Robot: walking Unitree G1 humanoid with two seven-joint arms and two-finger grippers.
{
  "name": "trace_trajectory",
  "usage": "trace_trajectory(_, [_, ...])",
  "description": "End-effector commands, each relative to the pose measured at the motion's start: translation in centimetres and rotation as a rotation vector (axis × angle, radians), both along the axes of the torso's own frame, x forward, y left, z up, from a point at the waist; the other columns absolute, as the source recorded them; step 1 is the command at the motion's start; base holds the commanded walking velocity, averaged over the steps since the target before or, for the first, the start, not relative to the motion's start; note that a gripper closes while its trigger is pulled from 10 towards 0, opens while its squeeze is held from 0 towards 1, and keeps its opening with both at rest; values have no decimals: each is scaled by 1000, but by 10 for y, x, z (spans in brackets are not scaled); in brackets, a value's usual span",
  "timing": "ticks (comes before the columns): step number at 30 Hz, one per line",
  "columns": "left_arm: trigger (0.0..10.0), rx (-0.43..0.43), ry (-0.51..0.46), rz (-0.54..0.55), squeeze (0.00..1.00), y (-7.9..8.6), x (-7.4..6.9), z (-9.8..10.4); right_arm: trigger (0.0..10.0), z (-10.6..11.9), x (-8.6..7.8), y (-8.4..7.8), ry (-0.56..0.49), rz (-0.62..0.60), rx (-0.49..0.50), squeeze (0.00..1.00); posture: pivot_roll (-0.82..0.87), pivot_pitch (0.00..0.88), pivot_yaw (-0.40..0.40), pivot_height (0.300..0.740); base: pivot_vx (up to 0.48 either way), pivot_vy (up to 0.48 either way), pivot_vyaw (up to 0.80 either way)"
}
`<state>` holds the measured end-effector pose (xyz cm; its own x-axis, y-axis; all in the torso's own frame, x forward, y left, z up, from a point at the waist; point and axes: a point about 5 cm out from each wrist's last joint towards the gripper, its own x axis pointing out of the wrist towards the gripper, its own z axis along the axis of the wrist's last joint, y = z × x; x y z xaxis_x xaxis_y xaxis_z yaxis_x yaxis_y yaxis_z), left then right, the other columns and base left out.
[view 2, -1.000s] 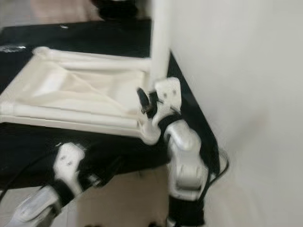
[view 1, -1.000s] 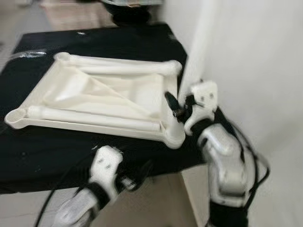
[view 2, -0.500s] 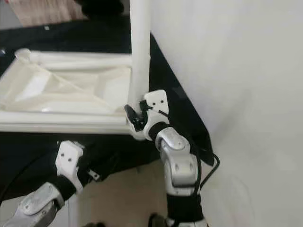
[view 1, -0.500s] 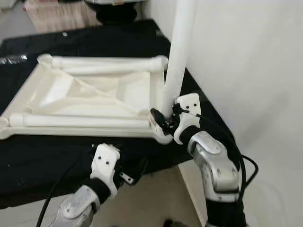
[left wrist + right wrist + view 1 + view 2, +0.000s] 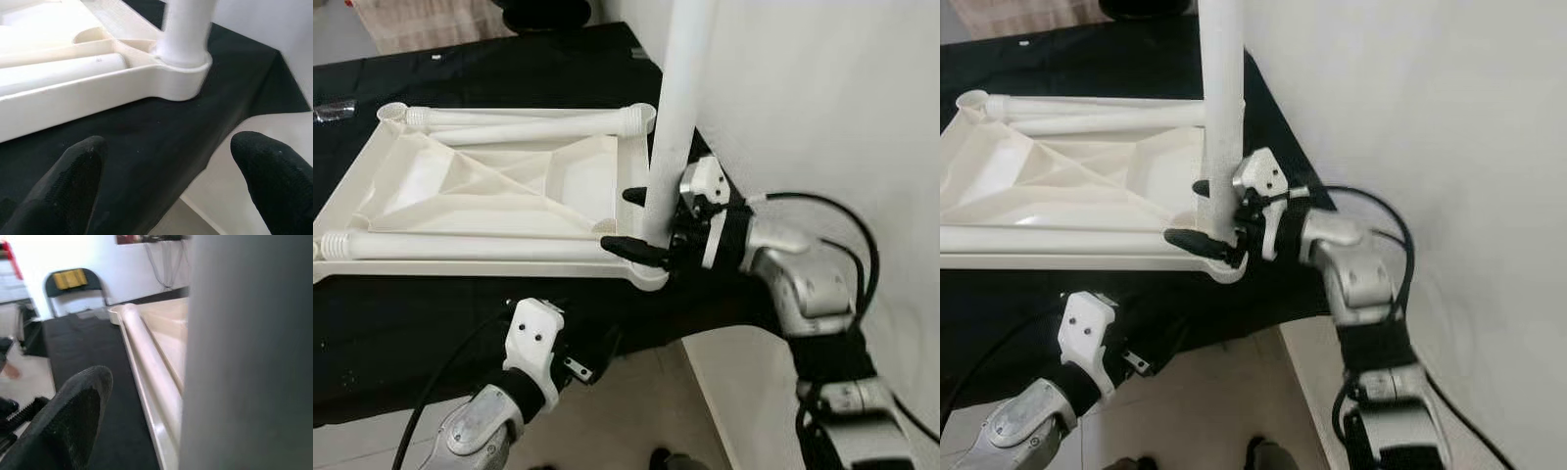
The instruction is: Building children table
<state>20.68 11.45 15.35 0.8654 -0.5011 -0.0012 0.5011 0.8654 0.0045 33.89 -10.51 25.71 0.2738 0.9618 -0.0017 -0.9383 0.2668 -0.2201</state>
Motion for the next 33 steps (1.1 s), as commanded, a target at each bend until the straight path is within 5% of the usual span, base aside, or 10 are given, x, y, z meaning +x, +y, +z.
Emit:
trace_trajectory(1, [10000,1,9,2,0,0,-3,0,10000,3,1,2,-7,74,-8,0,88,244,-34,740,0,0,0])
trace_trajectory(3, [10000,1,9,2,0,0,-3,0,10000,5,3,1,-9,111,-17,0,88,244,-34,740,0,0,0])
trace_trajectory(4, [10000,1,11,2,0,0,-4,0,2392,8,6,-2,3,172,-38,0,92,245,-38,740,0,0,0])
trace_trajectory(6, [10000,2,13,3,0,0,-5,-1,2392,12,9,-5,22,236,-56,0,92,245,-38,740,0,0,0])
trace_trajectory(7, [10000,2,14,4,0,0,-5,-1,0,11,9,-6,30,260,-70,0,96,244,-40,740,0,0,0])
trace_trajectory(23, [10000,-1,25,4,0,0,-11,-2,0,-4,13,-18,42,106,-31,0,79,249,-44,740,0,0,0])
trace_trajectory(27, [10000,-6,25,7,0,-1,-11,-2,0,-31,-1,-15,105,-100,-18,0,71,253,-56,740,0,0,0])
trace_trajectory(28, [10000,-7,25,10,0,0,-11,-2,0,-52,-2,-10,142,-489,-7,0,59,258,-53,740,0,0,0])
trace_trajectory(30, [10000,-7,25,10,0,0,-11,-2,0,-52,-2,-10,142,-489,-7,0,59,258,-53,740,0,0,0])
trace_trajectory(33, [10000,-7,23,9,0,2,-7,-2,0,-77,-32,2,185,-831,31,0,28,252,-29,740,0,0,0])
